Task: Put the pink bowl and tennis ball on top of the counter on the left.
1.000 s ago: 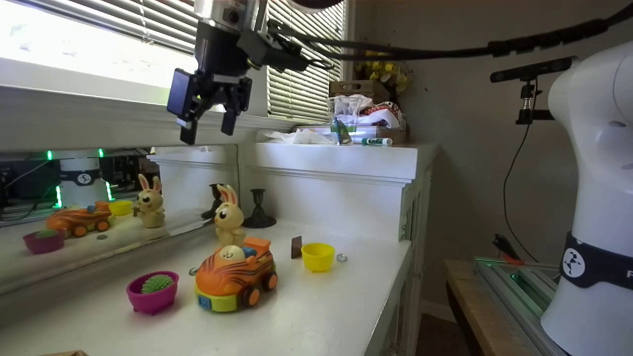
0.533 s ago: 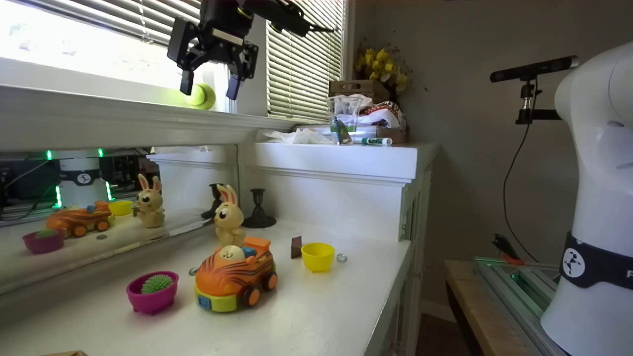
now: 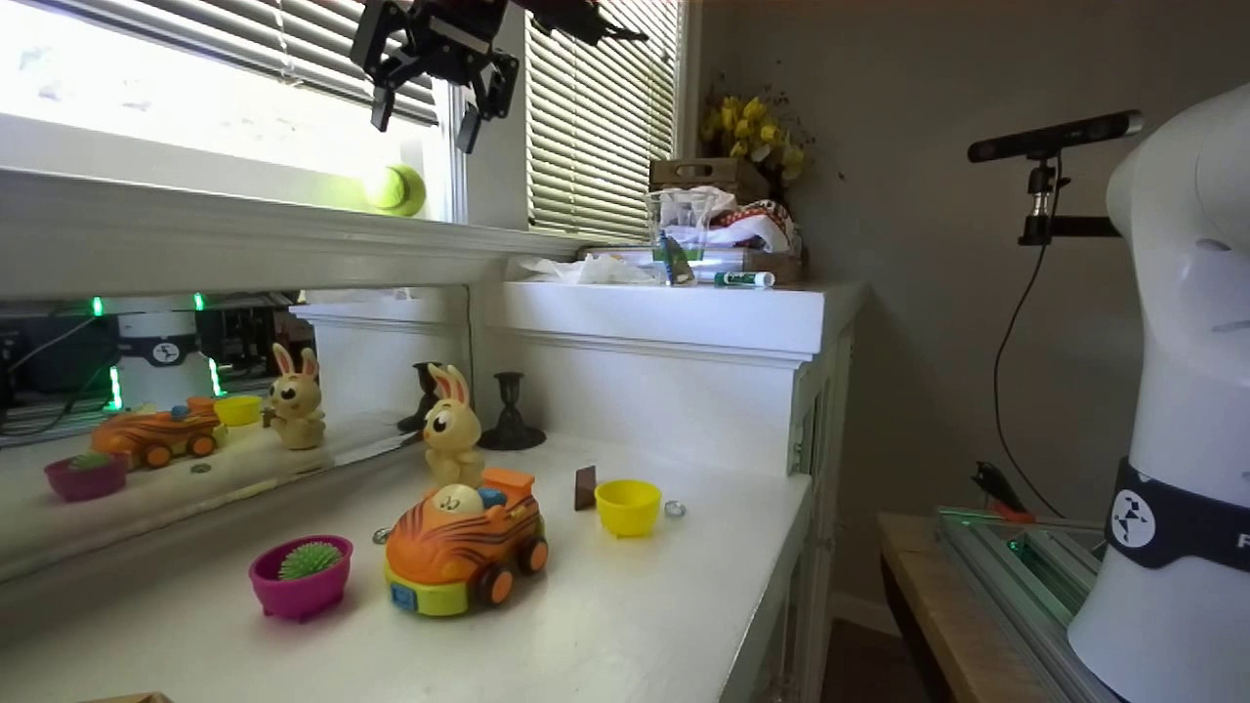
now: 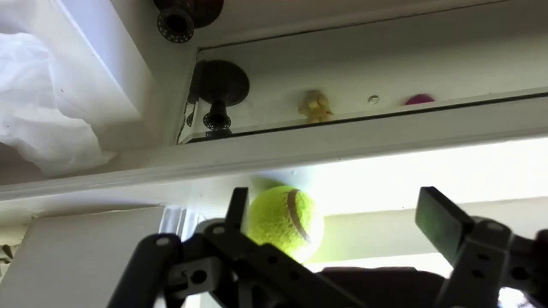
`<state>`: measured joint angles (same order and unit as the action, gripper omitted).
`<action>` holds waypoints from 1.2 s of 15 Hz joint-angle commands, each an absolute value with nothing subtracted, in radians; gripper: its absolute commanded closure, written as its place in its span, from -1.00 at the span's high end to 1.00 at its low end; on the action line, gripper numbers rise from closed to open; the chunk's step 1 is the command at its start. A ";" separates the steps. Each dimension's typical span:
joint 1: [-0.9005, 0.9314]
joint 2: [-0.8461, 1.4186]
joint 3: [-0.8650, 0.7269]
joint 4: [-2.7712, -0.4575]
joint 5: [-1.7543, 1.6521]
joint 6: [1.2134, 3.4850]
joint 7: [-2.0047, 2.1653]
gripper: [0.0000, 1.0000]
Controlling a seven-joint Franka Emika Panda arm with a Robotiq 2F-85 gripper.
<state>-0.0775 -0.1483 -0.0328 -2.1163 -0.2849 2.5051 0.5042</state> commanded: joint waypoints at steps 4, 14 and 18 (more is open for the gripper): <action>-0.104 -0.054 -0.066 -2.041 -0.211 2.611 0.391 1.00; -0.104 0.067 -0.105 -1.985 -0.175 2.737 0.319 1.00; -0.103 0.090 -0.108 -1.970 -0.154 2.744 0.292 1.00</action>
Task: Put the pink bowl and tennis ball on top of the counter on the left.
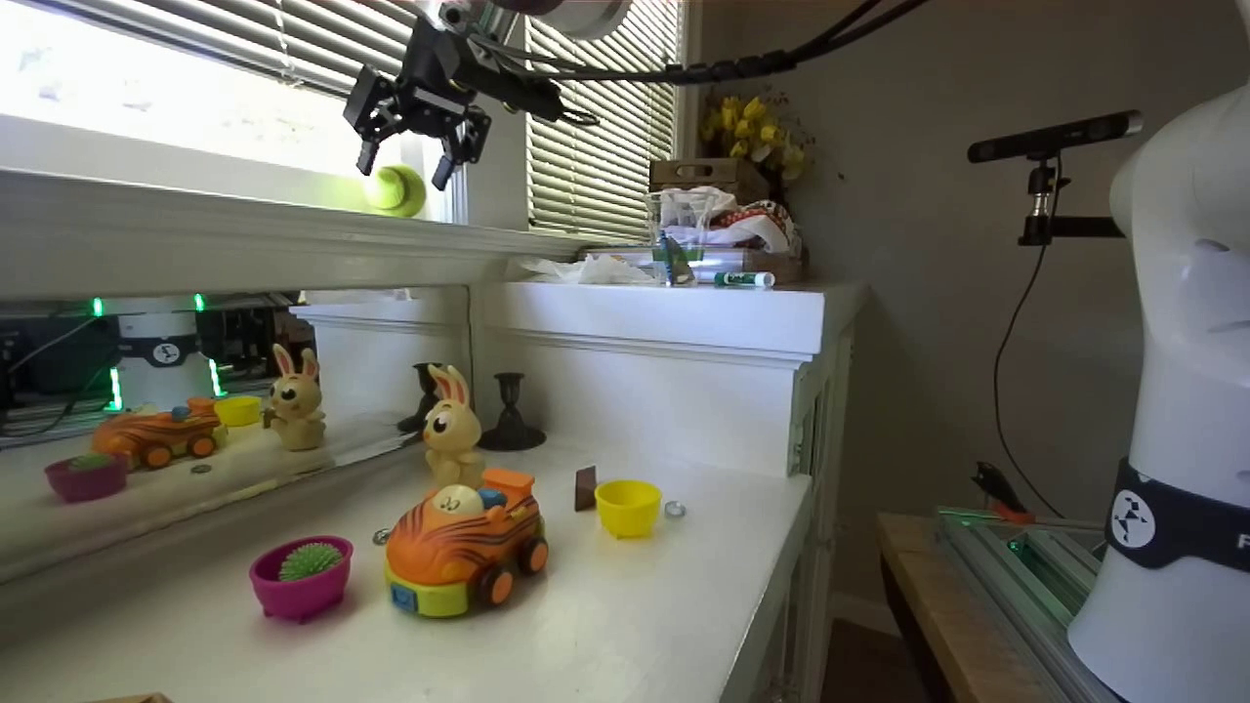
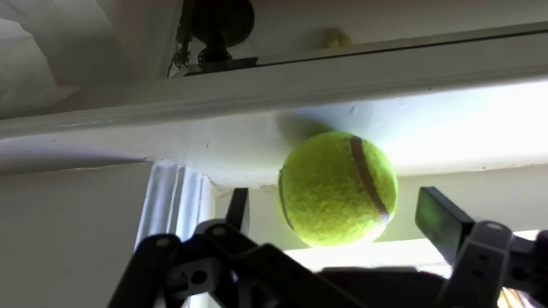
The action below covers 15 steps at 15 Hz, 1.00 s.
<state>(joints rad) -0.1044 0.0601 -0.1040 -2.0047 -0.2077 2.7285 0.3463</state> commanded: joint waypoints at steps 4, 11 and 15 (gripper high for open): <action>-0.101 0.105 -0.108 -1.967 -0.141 2.750 0.269 0.17; -0.076 -0.036 -0.074 -2.114 -0.095 2.713 0.188 -0.17; -0.043 -0.167 -0.041 -2.278 -0.092 2.706 0.119 -0.17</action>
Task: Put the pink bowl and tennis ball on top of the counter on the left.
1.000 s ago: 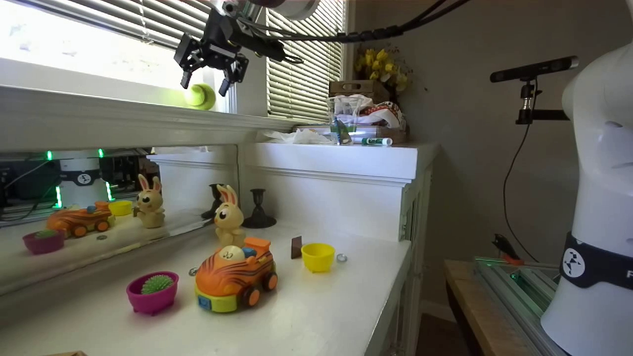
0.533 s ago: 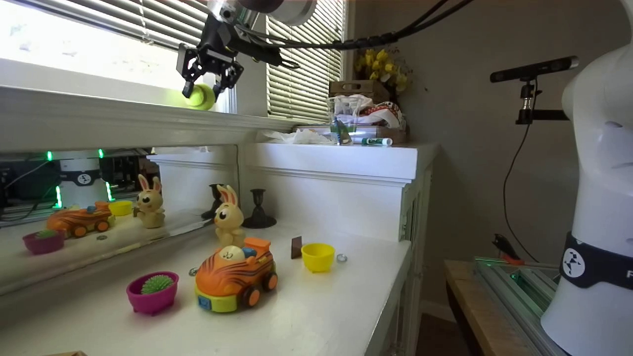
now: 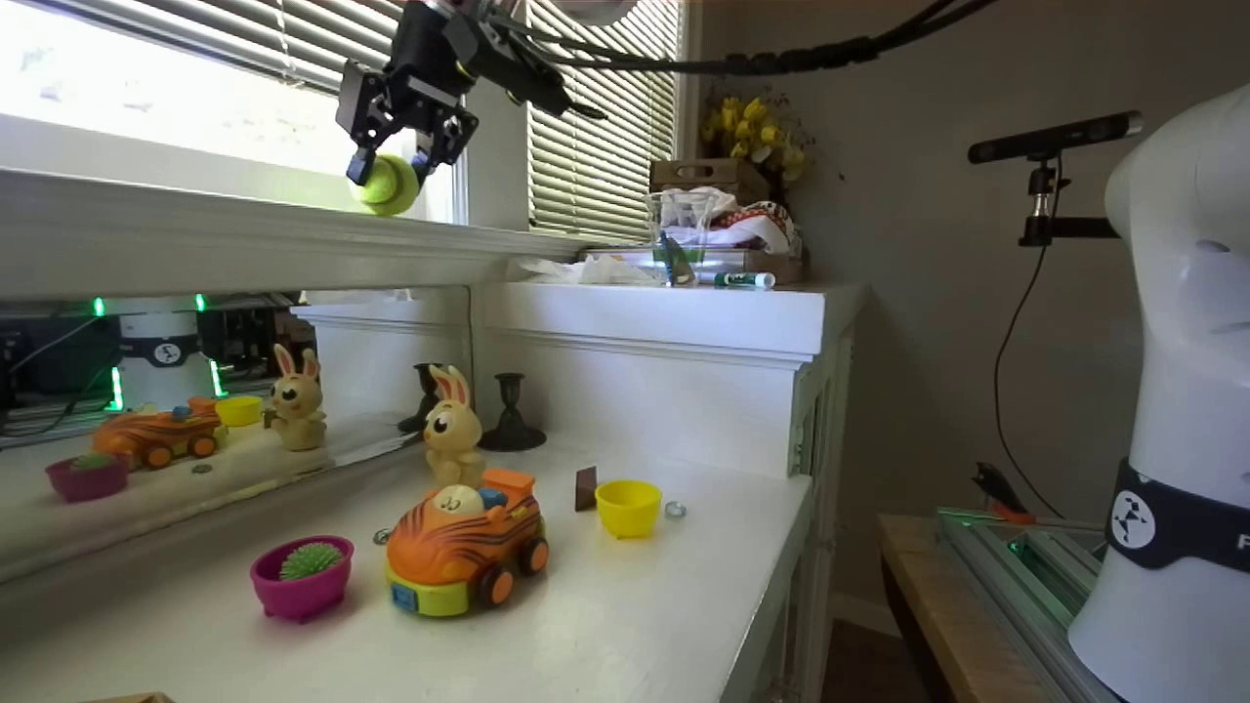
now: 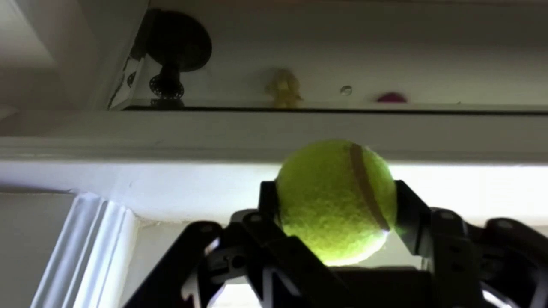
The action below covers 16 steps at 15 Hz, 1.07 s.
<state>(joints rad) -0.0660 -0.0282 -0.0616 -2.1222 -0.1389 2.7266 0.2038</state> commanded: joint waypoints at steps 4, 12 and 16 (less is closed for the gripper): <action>-0.007 -0.267 -0.009 -2.396 -0.100 2.679 0.073 -0.17; 0.068 -0.216 0.005 -2.480 -0.051 2.735 -0.019 -0.17; 0.070 -0.134 0.005 -2.470 -0.041 2.788 -0.040 -0.17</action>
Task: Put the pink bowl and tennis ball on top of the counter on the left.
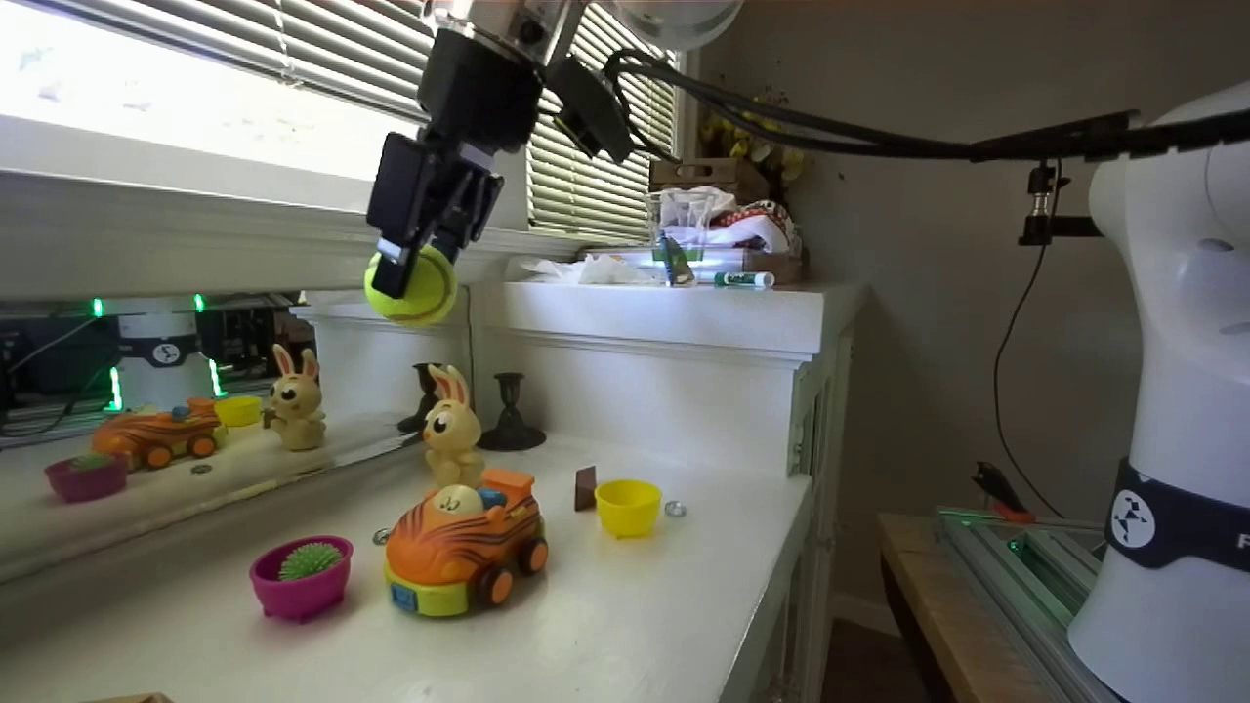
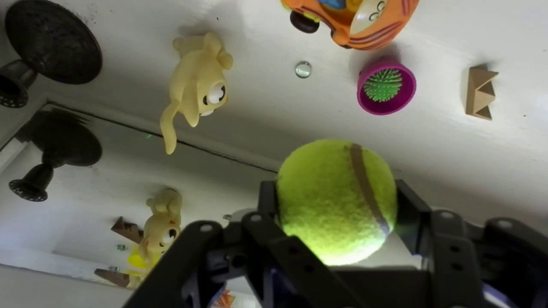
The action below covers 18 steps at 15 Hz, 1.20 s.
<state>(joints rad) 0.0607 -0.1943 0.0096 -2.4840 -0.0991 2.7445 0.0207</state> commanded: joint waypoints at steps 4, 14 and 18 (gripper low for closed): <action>0.069 -0.041 0.007 -2.445 -0.002 2.832 -0.068 -0.17; 0.042 0.189 0.026 -2.321 -0.013 2.951 -0.074 -0.17; 0.039 0.268 0.027 -2.270 -0.014 2.984 -0.058 -0.17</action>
<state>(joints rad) 0.0536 0.2031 0.0108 -2.3256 -0.0219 2.9551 -0.0548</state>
